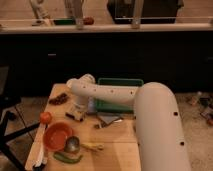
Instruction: Wipe table surface with eraser
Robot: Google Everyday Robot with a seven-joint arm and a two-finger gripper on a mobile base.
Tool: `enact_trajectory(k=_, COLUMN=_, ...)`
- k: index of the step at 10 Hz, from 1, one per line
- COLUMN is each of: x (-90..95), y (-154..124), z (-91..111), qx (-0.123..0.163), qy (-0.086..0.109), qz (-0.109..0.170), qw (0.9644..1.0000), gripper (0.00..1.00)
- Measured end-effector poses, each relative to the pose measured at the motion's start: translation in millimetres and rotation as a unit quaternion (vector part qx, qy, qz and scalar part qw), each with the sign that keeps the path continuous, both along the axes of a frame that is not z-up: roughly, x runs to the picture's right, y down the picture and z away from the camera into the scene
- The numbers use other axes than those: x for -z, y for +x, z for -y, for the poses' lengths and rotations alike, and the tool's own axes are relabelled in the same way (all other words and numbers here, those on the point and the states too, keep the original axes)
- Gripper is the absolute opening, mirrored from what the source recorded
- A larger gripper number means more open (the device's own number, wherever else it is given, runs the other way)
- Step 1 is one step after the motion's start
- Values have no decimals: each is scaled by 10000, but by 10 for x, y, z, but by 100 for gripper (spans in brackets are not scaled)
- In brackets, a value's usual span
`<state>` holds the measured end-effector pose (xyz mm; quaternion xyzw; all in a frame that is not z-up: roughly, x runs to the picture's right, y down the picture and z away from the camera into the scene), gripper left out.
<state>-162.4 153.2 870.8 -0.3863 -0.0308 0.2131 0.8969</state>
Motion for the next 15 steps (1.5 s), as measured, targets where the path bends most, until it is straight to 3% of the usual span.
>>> enact_trajectory(k=4, x=-4, y=-164, z=23, qx=250, qy=-12, qz=104, qw=9996, gripper=0)
enact_trajectory(k=8, x=-22, y=-169, z=-81, qx=503, qy=-140, qz=68, qw=9986, gripper=0)
enact_trajectory(k=12, x=-57, y=38, z=-123, qx=579, qy=-254, qz=-188, qw=9978, gripper=0)
enact_trajectory(k=15, x=-98, y=168, z=8, qx=524, qy=-220, qz=-413, qw=9975, gripper=0)
